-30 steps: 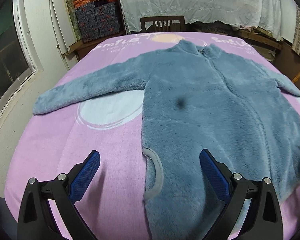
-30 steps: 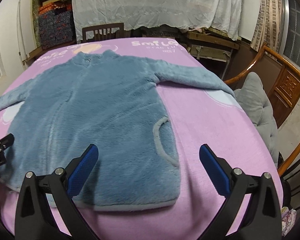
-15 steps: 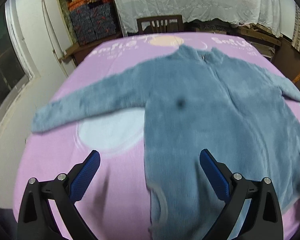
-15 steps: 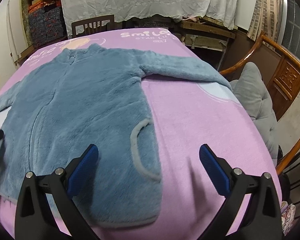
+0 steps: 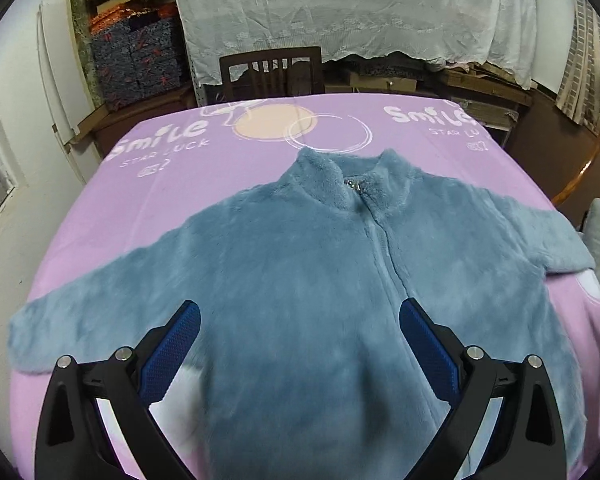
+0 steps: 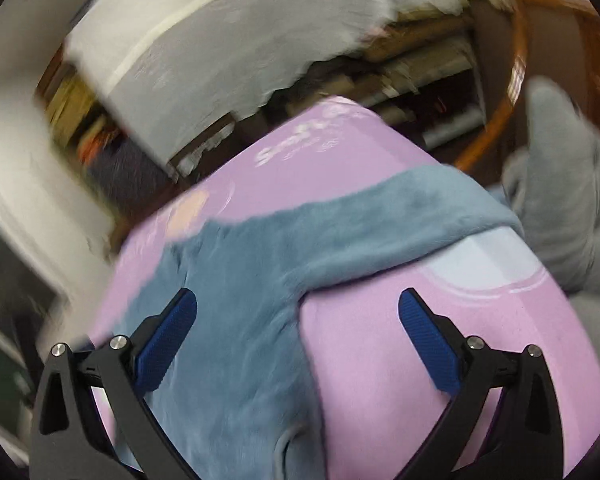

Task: Fold large clothes
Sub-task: 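Grasp the jacket sleeve cuff with the right gripper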

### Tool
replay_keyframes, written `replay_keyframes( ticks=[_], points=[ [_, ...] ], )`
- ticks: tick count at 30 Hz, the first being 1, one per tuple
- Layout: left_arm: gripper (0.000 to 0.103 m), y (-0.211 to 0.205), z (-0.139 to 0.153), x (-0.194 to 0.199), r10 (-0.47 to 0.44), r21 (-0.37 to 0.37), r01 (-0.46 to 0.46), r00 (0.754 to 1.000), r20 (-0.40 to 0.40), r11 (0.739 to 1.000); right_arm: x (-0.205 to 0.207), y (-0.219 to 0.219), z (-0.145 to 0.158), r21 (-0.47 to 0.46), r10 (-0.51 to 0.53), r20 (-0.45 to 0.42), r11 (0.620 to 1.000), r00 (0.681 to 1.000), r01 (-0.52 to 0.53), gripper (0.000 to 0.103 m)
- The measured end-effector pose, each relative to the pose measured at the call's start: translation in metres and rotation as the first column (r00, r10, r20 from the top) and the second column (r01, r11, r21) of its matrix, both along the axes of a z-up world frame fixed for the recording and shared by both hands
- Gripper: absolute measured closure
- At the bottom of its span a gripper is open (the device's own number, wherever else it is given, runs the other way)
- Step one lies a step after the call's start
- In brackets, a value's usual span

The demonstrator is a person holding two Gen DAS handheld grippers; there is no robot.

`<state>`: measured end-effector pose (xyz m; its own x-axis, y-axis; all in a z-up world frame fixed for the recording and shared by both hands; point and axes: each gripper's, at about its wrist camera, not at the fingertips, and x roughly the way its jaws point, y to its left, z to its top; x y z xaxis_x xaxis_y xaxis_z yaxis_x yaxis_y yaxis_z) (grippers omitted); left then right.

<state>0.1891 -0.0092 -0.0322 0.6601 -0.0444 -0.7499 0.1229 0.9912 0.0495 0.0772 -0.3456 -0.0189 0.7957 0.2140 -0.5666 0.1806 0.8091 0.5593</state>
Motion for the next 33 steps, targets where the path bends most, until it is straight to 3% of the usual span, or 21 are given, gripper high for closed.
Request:
replay_keyframes(
  ticks=[3,6,8,12,16,20,23,28,31,33],
  points=[
    [0.003,-0.001,-0.021,0.015,0.016,-0.002,-0.016,0.999,-0.031,1.000,0.010,-0.041,-0.025,0.178,-0.080,-0.044,0.980,0.996,0.086,0.008],
    [0.003,0.007,-0.037,0.024,0.026,-0.015,-0.027,0.997,-0.067,1.000,0.016,-0.068,-0.048,0.321,-0.109,-0.087,0.938,0.990,0.131,0.031],
    [0.003,0.013,-0.045,0.030,0.043,-0.027,-0.045,0.995,-0.086,0.999,0.023,-0.073,-0.059,0.376,-0.107,-0.110,0.916,0.988,0.141,0.031],
    [0.003,0.023,-0.055,0.037,0.053,-0.078,-0.063,0.991,-0.126,0.995,0.044,-0.069,-0.070,0.368,-0.127,-0.148,0.913,0.981,0.174,0.033],
    [0.003,0.023,-0.058,0.034,0.048,-0.060,-0.056,0.992,-0.117,0.997,0.063,-0.072,-0.071,0.351,-0.172,-0.145,0.912,0.974,0.214,0.033],
    [0.003,0.023,-0.060,0.034,0.046,-0.048,-0.052,0.992,-0.120,0.997,0.072,-0.090,-0.069,0.332,-0.265,-0.090,0.901,0.960,0.280,0.046],
    [0.003,0.023,-0.060,0.033,0.047,-0.045,-0.052,0.992,-0.120,0.998,0.067,-0.112,-0.073,0.341,-0.357,-0.057,0.871,0.932,0.355,0.049],
    [0.003,0.022,-0.061,0.033,0.047,-0.037,-0.052,0.992,-0.121,0.998,0.064,-0.137,-0.080,0.355,-0.415,-0.061,0.841,0.908,0.408,0.052],
    [0.003,0.023,-0.060,0.033,0.043,-0.045,-0.049,0.992,-0.122,0.998,0.068,-0.144,-0.087,0.335,-0.422,-0.086,0.841,0.903,0.425,0.068],
    [0.003,0.028,-0.057,0.034,0.037,-0.076,-0.046,0.992,-0.123,0.996,0.068,-0.152,-0.094,0.354,-0.423,-0.096,0.831,0.901,0.428,0.091]
  ],
)
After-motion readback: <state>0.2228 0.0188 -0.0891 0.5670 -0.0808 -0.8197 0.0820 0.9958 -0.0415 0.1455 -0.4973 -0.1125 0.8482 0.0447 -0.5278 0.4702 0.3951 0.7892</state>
